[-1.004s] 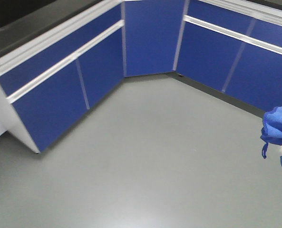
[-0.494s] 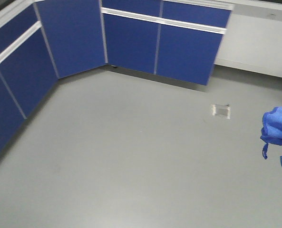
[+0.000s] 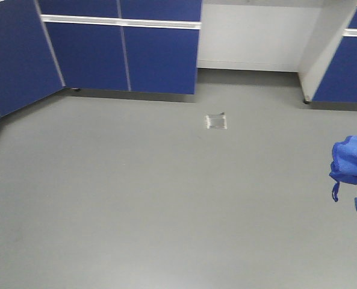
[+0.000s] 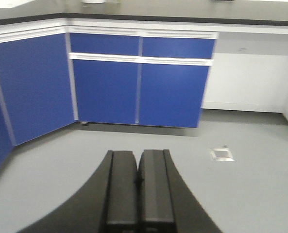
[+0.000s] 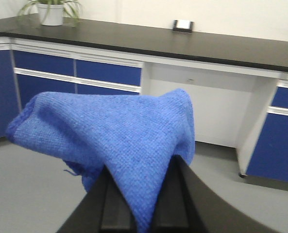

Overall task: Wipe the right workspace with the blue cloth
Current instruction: 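Drive the base to the other black bench holding the cloth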

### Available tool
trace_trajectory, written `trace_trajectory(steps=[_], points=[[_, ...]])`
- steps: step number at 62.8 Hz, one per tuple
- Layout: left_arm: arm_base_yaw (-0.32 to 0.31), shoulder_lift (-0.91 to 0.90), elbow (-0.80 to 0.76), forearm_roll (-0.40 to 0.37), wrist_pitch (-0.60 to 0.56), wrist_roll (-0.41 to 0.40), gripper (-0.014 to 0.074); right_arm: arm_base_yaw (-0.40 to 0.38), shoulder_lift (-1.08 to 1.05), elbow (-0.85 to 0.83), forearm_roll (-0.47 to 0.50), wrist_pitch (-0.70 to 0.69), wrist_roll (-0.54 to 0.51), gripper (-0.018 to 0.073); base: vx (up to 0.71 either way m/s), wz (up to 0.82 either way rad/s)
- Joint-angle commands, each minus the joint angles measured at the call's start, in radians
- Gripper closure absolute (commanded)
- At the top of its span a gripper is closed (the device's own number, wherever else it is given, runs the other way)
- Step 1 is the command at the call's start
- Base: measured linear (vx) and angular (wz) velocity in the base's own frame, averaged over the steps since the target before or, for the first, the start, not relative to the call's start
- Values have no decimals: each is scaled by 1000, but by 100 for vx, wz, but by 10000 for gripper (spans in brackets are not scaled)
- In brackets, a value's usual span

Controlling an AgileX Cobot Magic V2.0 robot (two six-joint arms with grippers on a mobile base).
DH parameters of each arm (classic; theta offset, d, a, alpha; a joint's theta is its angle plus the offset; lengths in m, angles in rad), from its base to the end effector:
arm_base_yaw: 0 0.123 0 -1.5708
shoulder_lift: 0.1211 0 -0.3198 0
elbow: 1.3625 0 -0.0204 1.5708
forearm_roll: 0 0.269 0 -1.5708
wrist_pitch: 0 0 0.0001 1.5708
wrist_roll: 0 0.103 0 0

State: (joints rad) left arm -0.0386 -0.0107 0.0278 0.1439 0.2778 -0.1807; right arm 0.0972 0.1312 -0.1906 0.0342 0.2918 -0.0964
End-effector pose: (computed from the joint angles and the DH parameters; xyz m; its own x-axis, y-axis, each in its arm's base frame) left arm 0.0499 0.0021 0.1764 -0.2032 -0.0344 -0.9785 -0.0085 0.9994 -0.0334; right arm 0.0550 0.0064 0.2473 -0.1368 -0.0772 -0.9876 -0.1157 0.9914 -0.0615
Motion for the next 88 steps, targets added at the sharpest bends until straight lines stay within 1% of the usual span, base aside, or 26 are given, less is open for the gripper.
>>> trace_trajectory(steps=[1, 23, 51, 88], points=[[-7, -16, 30, 1, -79, -8, 602, 4, 8, -27, 0, -94, -4, 559, -3, -41], [-7, -16, 30, 1, -79, -8, 602, 4, 8, -27, 0, -94, -4, 559, 4, -46], [-7, -16, 30, 1, -79, -8, 602, 4, 8, -27, 0, -94, -4, 559, 15, -41], [-7, -16, 30, 1, -79, -8, 602, 4, 8, -27, 0, -94, -4, 559, 26, -10]])
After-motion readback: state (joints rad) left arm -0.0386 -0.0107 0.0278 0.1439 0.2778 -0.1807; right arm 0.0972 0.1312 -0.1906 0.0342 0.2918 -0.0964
